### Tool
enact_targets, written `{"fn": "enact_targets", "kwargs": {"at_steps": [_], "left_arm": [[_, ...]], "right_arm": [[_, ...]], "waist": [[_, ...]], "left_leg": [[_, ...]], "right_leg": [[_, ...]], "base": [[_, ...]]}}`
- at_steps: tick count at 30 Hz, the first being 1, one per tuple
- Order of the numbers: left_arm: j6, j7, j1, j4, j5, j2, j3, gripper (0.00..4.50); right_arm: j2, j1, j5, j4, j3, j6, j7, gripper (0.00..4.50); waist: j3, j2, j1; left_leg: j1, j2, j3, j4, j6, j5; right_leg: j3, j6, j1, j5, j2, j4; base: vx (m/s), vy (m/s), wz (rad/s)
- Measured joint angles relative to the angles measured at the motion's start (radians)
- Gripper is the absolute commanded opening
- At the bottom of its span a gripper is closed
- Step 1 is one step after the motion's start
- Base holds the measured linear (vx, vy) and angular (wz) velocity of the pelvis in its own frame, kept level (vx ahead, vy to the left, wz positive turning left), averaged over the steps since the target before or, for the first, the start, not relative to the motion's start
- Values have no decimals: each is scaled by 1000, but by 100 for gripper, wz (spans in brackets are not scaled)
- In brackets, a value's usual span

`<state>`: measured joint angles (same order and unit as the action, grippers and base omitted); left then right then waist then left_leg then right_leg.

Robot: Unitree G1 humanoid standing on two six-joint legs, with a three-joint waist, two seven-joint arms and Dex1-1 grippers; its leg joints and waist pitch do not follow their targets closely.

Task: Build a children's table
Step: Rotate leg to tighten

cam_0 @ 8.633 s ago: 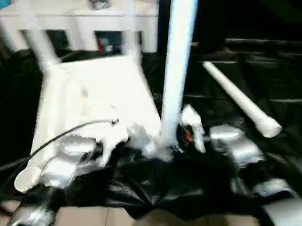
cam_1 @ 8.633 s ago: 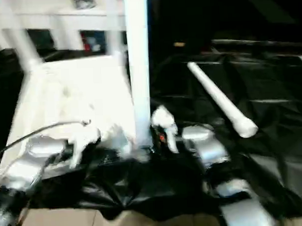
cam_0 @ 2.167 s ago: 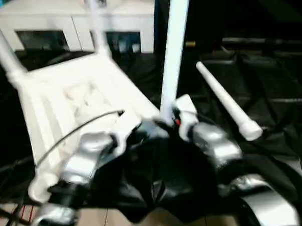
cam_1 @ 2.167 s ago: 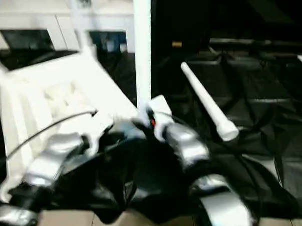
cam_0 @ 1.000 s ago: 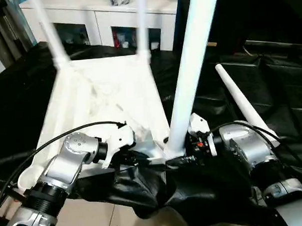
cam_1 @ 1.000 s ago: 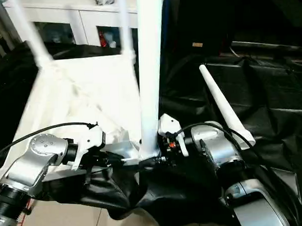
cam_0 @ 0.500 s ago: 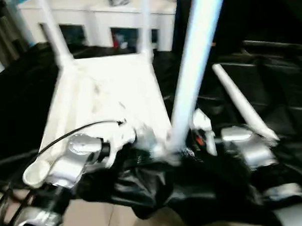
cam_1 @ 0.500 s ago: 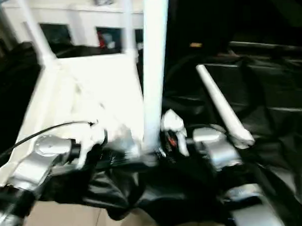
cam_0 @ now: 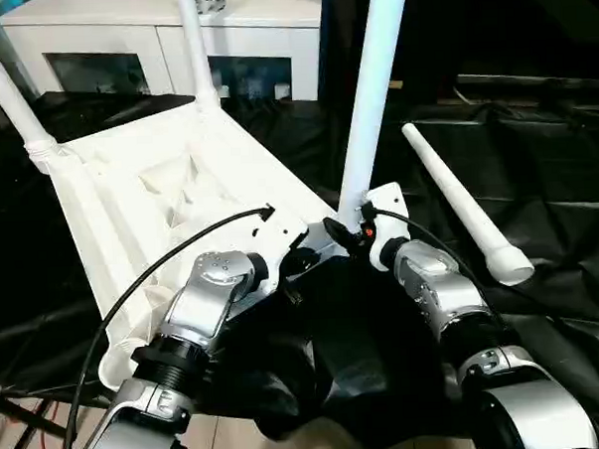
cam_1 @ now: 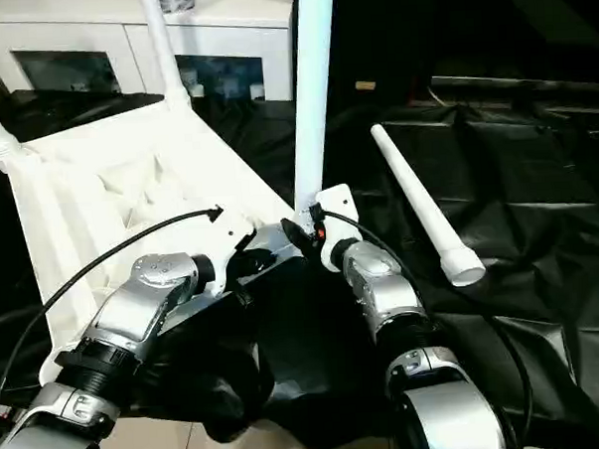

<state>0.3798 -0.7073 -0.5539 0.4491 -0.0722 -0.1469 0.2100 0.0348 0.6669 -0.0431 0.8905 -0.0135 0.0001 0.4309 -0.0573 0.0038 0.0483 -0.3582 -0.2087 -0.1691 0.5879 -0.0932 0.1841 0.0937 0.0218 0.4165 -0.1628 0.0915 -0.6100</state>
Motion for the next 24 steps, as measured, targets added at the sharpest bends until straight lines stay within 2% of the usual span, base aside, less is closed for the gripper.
{"fn": "enact_targets", "kwargs": {"at_steps": [1, 6, 9, 10, 12, 14, 16, 19, 20, 24], "left_arm": [[0, 2, 0, 0, 0, 0, 0, 0], [-4, 18, 0, 0, -4, 6, 7, 0], [-7, 23, -4, -1, -7, 20, 15, 0], [-8, 23, -4, -3, -7, 22, 18, 44], [-12, 28, -3, -9, -3, 32, 19, 44], [-17, 38, 3, -33, 12, 40, 8, 67], [-33, 46, 8, -62, 26, 41, -1, 85], [-57, 77, 25, -116, 34, 27, -30, 100], [-69, 96, 53, -167, 34, 0, -48, 100], [-44, 156, 107, -286, 19, -89, -152, 100]], "right_arm": [[-3, 2, 6, 7, 0, -10, -11, 366], [-4, 5, 19, 22, 12, -35, -42, 366], [30, -41, 10, -64, 12, -11, 8, 366], [44, -55, 6, -88, 13, -6, 30, 379], [96, -119, -18, -204, 15, 23, 116, 379], [154, -172, -67, -316, 13, 54, 215, 379], [190, -206, -118, -394, 10, 81, 289, 379], [237, -222, -173, -452, -12, 116, 364, 379], [266, -243, -188, -476, -14, 130, 404, 379], [313, -299, -198, -513, -3, 196, 480, 379]], "waist": [[0, 0, 0], [0, 0, -2], [0, 0, 6], [0, 0, 8], [-2, -3, 17], [-3, -5, 18], [-3, -5, 14], [-2, -6, 5], [-2, -7, 4], [-2, -11, 3]], "left_leg": [[0, 0, 0, 0, 0, 0], [0, 0, 0, 1, 0, 0], [0, 0, 0, 1, 0, 0], [-1, 0, 0, 1, 0, 0], [-4, 0, 0, 1, 1, 0], [-9, 0, 1, 3, 5, -1], [-9, 0, 0, 3, 8, -2], [-7, 0, 0, 4, 7, -1], [-6, -1, 0, 3, 3, 1], [-7, -1, 1, 4, 3, 1]], "right_leg": [[0, 0, 0, 0, 0, 0], [0, 1, 0, 1, 0, 0], [0, 0, 2, 0, 0, 1], [0, 0, 2, 0, 0, 1], [0, -1, 2, -1, 0, 1], [0, -1, 4, -1, 0, 1], [0, -1, 3, -1, 0, 1], [0, -1, 3, 0, 0, 0], [1, -4, 2, -2, -1, 0], [1, -7, 3, -4, -2, 0]], "base": [[0, 0, 0], [0, 0, 0], [0, 0, 0], [0, 0, 0], [0, 0, 0], [0, 0, 0], [0, 0, 0], [0, 0, 0], [0, 0, 0], [0, 0, 0]]}}
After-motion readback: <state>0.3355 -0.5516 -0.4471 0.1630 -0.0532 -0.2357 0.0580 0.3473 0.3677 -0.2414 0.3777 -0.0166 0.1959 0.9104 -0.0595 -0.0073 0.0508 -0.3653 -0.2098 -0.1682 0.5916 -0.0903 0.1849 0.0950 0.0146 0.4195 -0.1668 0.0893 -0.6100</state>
